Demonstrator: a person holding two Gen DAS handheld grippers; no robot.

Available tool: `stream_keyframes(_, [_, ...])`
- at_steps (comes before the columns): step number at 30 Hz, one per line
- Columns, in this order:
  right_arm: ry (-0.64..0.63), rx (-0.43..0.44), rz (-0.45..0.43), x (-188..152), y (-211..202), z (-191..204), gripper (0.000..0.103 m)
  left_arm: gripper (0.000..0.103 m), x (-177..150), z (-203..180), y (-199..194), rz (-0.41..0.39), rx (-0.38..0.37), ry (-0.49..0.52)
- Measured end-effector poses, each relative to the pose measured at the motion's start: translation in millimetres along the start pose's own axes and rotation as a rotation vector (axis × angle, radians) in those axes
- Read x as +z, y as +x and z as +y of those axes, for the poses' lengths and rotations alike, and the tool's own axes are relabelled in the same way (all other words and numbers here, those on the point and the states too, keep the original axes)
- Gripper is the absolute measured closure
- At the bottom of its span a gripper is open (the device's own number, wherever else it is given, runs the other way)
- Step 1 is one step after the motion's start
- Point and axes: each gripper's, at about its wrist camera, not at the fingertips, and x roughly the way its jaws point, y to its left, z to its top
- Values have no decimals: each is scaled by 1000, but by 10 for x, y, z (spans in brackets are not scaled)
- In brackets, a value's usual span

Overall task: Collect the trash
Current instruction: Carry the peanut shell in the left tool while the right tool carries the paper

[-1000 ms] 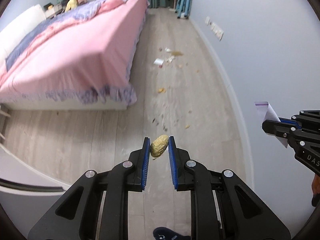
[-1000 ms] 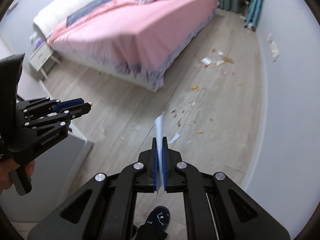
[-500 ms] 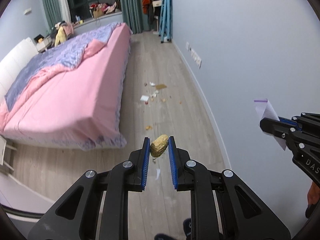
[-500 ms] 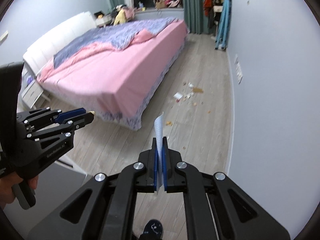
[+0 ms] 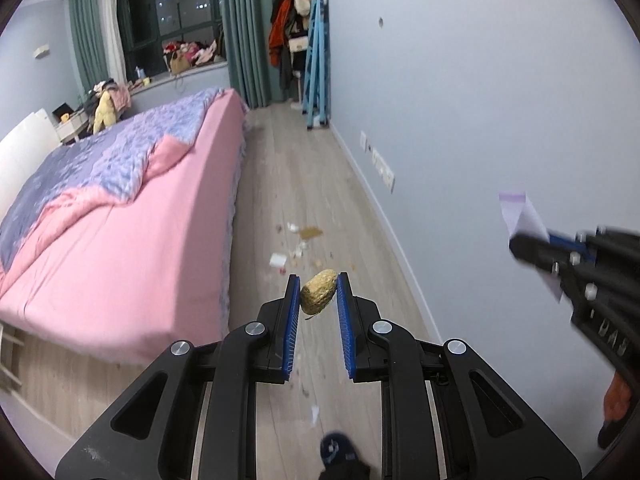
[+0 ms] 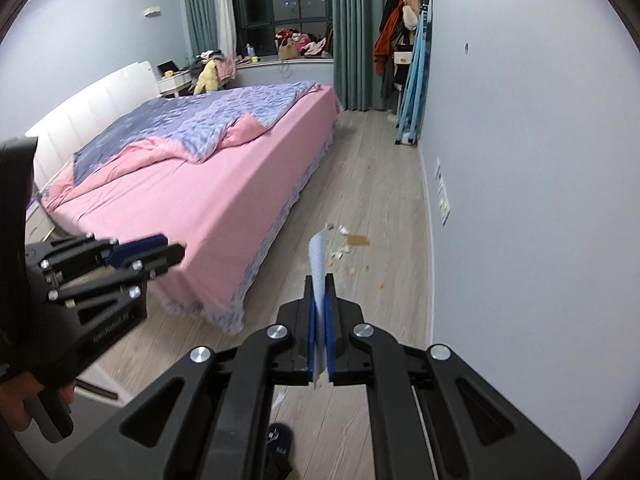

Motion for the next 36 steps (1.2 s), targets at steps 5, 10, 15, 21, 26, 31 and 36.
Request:
stream_keyframes(5, [8, -38, -35, 545, 262, -110, 97, 86, 718, 152, 328, -56, -42, 38])
stream_keyframes(10, [42, -64, -37, 957, 581, -365, 97, 86, 1299, 112, 781, -70, -82, 70])
stream_keyframes(15, [63, -74, -33, 1343, 1025, -792, 97, 86, 1771, -35, 1311, -63, -102, 96])
stream_keyframes(21, [73, -45, -45, 1923, 1675, -1562, 97, 86, 2459, -295, 2171, -49, -90, 115])
stream_keyframes(26, [47, 1, -55, 2528, 2019, -2097, 97, 86, 3181, -459, 2711, -35, -53, 103])
stream_keyframes(31, [66, 28, -71, 3125, 2426, -2494, 97, 86, 3816, -532, 3169, -33, -27, 90])
stream_keyframes(36, [46, 63, -64, 3671, 3032, -2646, 97, 86, 4351, -422, 3713, -30, -2, 79])
